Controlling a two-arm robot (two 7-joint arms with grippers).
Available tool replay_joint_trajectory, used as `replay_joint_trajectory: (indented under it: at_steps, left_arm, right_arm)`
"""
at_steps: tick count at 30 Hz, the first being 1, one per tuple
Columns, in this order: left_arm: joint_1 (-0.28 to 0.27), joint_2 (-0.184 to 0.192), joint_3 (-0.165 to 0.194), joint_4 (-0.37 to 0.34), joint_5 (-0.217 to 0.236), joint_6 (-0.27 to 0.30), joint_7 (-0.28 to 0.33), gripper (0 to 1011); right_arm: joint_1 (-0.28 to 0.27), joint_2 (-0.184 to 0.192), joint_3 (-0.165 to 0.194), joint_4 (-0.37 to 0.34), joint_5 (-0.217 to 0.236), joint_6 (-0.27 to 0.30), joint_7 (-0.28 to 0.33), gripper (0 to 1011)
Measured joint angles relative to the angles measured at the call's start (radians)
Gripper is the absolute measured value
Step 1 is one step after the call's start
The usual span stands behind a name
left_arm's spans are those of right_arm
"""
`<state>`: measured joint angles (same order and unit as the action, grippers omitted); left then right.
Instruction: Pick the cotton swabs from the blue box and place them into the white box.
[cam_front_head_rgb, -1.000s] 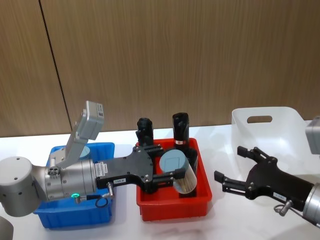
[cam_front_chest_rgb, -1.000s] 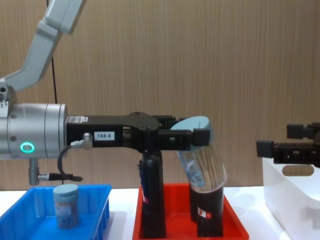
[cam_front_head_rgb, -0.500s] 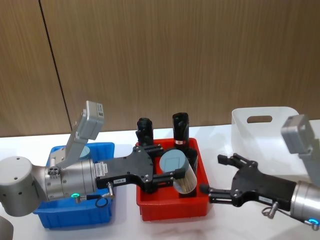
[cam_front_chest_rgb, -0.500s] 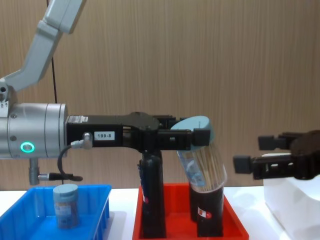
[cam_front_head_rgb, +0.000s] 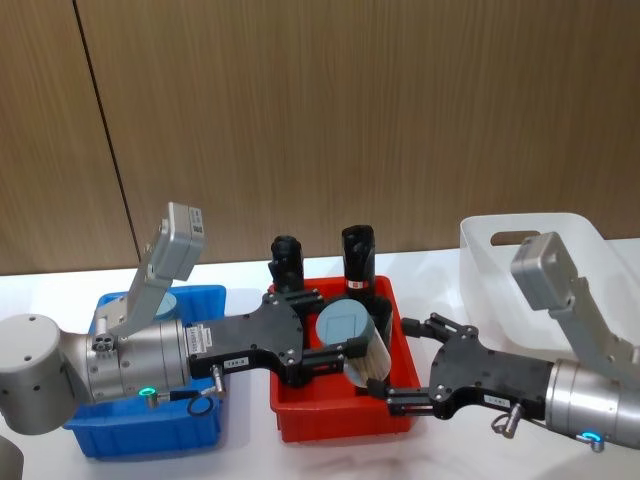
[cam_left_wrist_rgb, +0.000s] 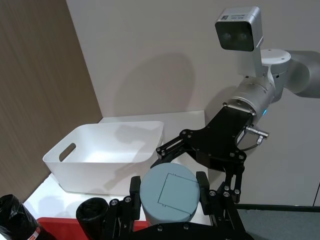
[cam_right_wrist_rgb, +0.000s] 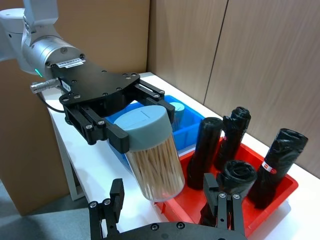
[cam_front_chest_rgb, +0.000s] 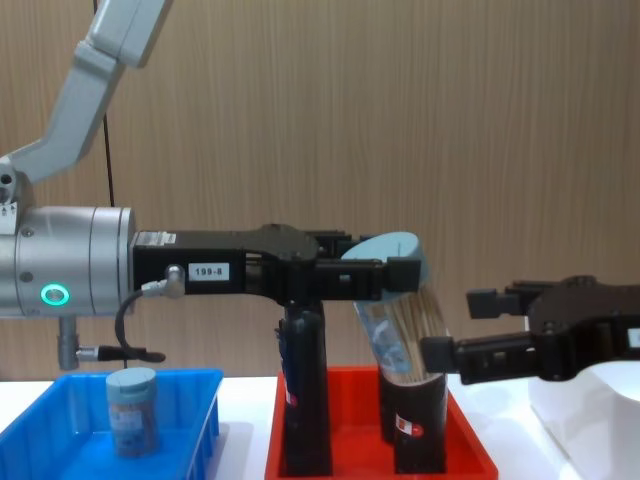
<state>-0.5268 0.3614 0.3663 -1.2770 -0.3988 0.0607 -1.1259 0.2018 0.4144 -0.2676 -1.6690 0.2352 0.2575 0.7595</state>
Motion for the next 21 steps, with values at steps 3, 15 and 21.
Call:
replay_joint_trajectory:
  at_steps: [3, 15, 21]
  left_arm:
    - [0.000, 0.000, 0.000, 0.000, 0.000, 0.000, 0.000, 668]
    - [0.000, 0.000, 0.000, 0.000, 0.000, 0.000, 0.000, 668]
    - [0.000, 0.000, 0.000, 0.000, 0.000, 0.000, 0.000, 668]
  right_arm:
    - [0.008, -0.006, -0.006, 0.008, -0.007, -0.003, 0.004, 1002]
    - [0.037, -0.029, -0.032, 0.035, -0.038, -0.023, 0.011, 1002]
    - [0.049, -0.038, -0.043, 0.046, -0.052, -0.031, 0.011, 1002]
